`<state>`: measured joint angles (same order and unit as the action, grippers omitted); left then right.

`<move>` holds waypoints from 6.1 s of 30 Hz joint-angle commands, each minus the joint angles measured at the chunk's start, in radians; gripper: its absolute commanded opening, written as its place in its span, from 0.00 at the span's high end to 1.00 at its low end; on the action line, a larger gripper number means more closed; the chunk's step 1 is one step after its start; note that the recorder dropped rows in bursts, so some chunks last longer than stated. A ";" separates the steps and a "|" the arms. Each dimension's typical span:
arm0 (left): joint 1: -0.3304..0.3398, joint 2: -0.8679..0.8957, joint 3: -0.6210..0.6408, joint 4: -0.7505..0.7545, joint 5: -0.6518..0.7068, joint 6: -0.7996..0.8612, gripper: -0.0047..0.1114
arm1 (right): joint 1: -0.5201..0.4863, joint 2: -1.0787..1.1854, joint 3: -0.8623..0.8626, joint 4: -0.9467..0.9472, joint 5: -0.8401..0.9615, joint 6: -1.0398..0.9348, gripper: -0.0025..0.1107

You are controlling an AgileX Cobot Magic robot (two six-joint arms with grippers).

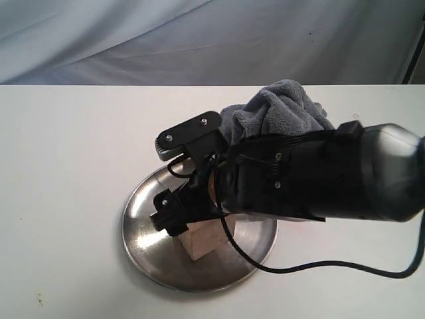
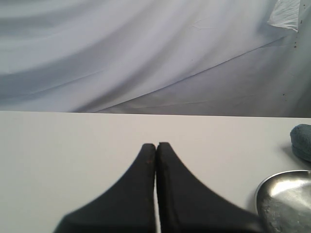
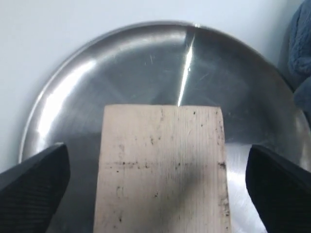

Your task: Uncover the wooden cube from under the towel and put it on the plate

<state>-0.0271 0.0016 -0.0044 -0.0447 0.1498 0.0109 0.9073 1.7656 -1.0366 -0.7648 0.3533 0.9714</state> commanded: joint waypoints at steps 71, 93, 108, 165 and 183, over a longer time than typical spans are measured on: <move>-0.001 -0.002 0.004 0.001 -0.004 -0.002 0.95 | -0.918 -1.193 0.332 0.891 -0.472 -1.222 0.98; -0.001 -0.002 0.004 0.001 -0.004 0.001 0.95 | -0.918 -1.722 0.611 0.908 -0.319 -1.128 0.98; -0.001 -0.002 0.004 0.001 -0.004 -0.002 0.95 | -0.917 -1.766 0.735 0.888 -0.190 -1.112 0.98; -0.001 -0.002 0.004 0.001 -0.004 -0.003 0.95 | -0.917 -1.766 1.037 0.779 -0.258 -1.133 0.98; -0.001 -0.002 0.004 0.001 -0.004 -0.003 0.95 | -0.917 -1.766 1.037 0.779 -0.258 -1.133 0.98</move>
<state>-0.0271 0.0016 -0.0044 -0.0447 0.1498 0.0109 -0.0025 0.0053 -0.0035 0.0091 0.0930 -0.1574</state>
